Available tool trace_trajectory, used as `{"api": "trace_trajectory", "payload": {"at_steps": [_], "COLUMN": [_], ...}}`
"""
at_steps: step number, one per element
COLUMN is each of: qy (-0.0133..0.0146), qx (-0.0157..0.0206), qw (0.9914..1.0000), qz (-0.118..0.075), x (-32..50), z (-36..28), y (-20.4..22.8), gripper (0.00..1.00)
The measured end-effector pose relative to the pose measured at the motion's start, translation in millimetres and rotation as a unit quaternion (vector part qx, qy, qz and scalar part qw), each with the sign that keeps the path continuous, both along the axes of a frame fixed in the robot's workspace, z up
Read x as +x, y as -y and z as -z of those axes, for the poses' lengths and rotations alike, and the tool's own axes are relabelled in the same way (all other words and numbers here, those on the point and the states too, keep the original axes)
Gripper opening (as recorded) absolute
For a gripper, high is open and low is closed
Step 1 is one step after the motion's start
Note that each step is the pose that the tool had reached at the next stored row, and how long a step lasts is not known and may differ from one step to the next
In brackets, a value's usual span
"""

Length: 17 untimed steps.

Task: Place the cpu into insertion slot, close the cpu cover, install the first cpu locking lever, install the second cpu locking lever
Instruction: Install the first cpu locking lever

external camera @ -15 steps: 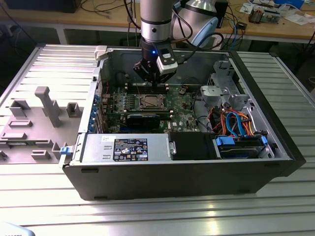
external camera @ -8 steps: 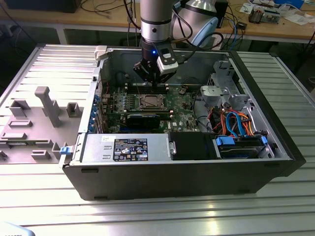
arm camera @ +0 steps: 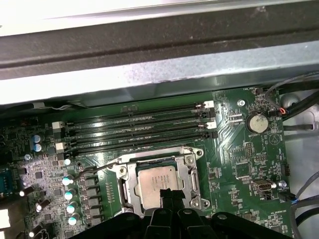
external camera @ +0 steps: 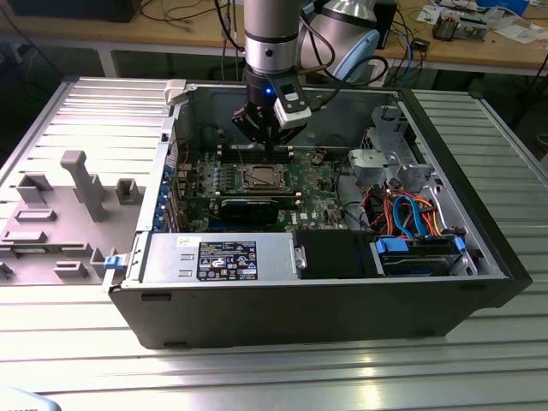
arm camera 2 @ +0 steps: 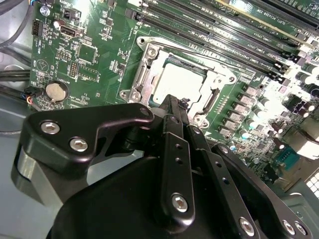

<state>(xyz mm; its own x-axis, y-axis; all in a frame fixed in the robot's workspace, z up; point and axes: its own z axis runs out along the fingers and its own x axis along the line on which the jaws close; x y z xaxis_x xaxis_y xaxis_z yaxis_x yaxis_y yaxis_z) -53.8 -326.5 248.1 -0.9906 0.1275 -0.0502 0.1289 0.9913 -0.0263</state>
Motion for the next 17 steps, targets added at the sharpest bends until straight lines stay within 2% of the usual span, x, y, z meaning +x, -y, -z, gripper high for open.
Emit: {"api": "trace_trajectory", "payload": {"at_steps": [17], "qy": [0.0000], "qx": [0.0000], "qw": [0.99990], "qz": [-0.014], "x": [0.0], "z": [0.0], "y": [0.0], "gripper": [0.11]}}
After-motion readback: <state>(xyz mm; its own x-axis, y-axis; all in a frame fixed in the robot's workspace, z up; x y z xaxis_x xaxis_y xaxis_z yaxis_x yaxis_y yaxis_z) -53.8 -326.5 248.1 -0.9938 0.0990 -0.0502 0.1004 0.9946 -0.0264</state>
